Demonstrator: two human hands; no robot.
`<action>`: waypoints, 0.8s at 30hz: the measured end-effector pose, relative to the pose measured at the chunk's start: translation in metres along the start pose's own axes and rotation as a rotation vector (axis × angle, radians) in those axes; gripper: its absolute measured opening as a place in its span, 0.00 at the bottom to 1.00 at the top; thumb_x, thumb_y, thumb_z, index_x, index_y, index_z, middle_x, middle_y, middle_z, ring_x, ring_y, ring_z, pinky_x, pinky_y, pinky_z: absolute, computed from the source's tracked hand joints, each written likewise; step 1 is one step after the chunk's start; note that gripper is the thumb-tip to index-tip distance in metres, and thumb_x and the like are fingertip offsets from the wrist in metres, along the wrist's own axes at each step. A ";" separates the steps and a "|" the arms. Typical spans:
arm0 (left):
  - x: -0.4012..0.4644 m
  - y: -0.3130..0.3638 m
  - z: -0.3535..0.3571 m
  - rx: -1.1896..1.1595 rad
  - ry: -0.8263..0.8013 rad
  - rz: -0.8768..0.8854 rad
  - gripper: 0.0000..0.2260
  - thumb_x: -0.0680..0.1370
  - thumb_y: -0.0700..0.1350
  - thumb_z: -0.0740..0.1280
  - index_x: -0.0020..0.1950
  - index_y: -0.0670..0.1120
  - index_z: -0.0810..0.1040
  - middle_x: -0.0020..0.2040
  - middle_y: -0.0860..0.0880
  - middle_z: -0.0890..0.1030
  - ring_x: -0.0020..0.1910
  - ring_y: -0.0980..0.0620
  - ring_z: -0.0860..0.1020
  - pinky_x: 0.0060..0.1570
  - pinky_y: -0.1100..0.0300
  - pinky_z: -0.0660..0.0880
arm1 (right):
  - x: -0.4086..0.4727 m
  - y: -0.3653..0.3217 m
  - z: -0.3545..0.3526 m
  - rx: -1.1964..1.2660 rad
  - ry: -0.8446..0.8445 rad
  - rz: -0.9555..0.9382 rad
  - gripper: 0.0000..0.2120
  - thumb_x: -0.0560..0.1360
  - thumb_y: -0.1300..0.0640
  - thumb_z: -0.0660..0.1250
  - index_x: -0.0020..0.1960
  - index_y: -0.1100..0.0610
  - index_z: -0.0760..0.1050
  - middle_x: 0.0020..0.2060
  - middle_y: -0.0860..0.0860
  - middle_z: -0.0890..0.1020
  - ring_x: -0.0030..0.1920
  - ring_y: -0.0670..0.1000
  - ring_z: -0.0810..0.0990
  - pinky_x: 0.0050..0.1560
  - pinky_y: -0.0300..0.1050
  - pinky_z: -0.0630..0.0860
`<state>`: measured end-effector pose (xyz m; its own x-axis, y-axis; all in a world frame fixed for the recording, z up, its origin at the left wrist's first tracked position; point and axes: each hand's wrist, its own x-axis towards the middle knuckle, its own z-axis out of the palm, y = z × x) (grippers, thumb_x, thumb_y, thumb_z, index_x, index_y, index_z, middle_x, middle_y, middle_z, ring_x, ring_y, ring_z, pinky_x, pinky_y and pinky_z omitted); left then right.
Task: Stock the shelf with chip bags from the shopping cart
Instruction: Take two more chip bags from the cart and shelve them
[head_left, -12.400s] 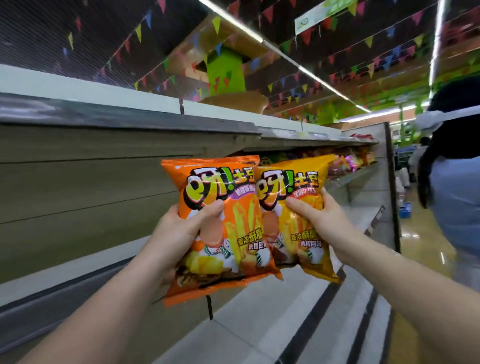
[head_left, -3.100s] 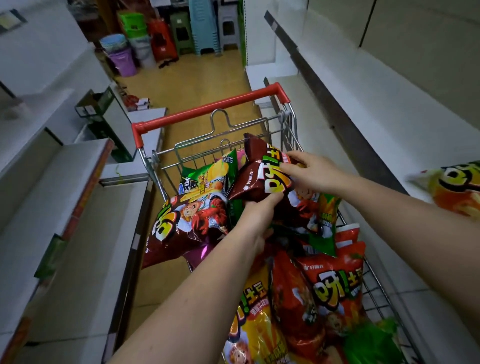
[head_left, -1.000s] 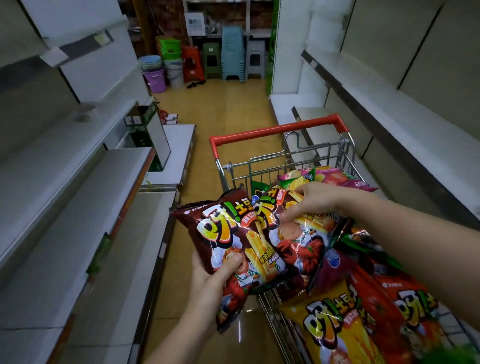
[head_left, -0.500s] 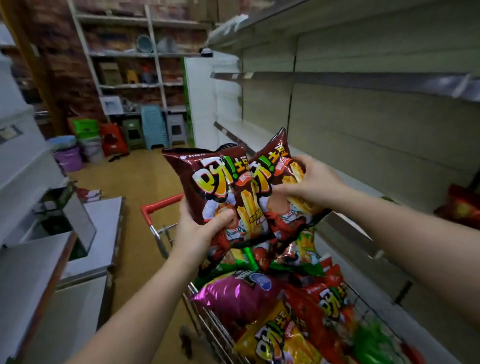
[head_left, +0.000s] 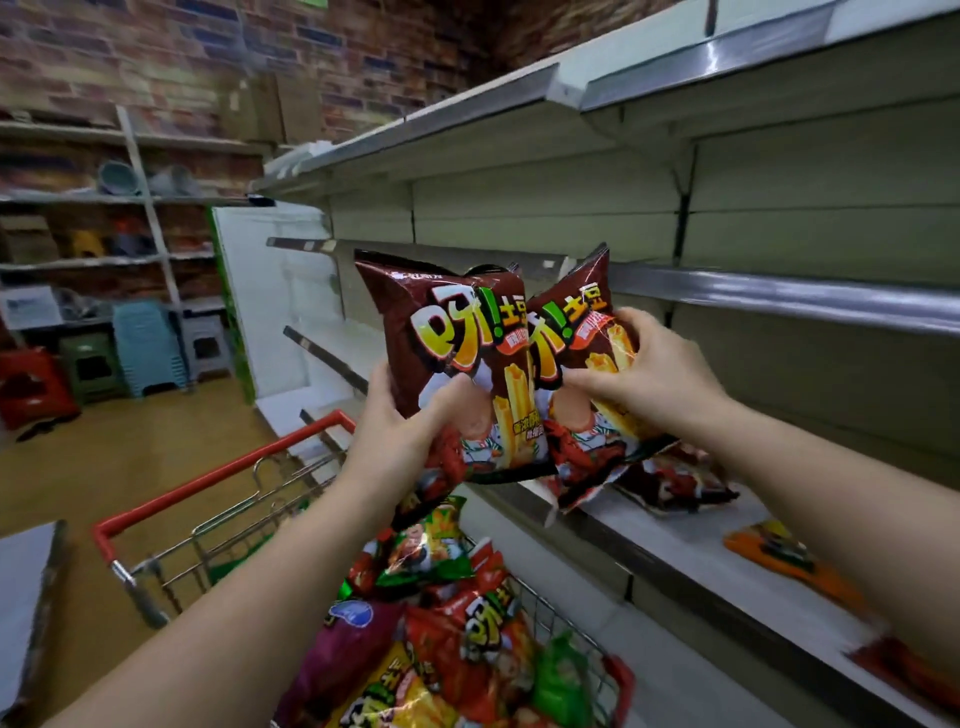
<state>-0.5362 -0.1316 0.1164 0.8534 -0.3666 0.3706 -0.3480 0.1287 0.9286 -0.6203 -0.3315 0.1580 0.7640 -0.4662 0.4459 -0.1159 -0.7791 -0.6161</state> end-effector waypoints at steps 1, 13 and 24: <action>-0.002 0.006 0.010 -0.014 -0.020 -0.003 0.28 0.69 0.53 0.70 0.67 0.53 0.65 0.56 0.55 0.78 0.50 0.57 0.80 0.38 0.67 0.78 | -0.007 0.005 -0.012 -0.009 0.023 0.007 0.41 0.65 0.43 0.74 0.72 0.52 0.62 0.63 0.51 0.76 0.60 0.52 0.76 0.54 0.42 0.69; -0.011 0.056 0.116 -0.181 -0.378 0.030 0.38 0.59 0.56 0.77 0.65 0.50 0.70 0.57 0.48 0.81 0.53 0.47 0.82 0.55 0.44 0.78 | -0.085 0.034 -0.144 -0.138 0.319 0.174 0.40 0.65 0.45 0.75 0.71 0.54 0.63 0.61 0.51 0.77 0.59 0.51 0.75 0.53 0.42 0.69; -0.019 0.094 0.202 -0.348 -0.826 0.087 0.37 0.61 0.57 0.78 0.66 0.50 0.70 0.57 0.49 0.82 0.53 0.47 0.82 0.57 0.45 0.77 | -0.165 0.025 -0.215 -0.321 0.645 0.431 0.39 0.65 0.45 0.75 0.71 0.54 0.63 0.58 0.50 0.77 0.51 0.47 0.73 0.50 0.41 0.69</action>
<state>-0.6633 -0.2982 0.1935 0.2317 -0.8709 0.4335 -0.1465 0.4093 0.9006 -0.8856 -0.3643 0.2085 0.1102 -0.8224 0.5581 -0.5638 -0.5141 -0.6463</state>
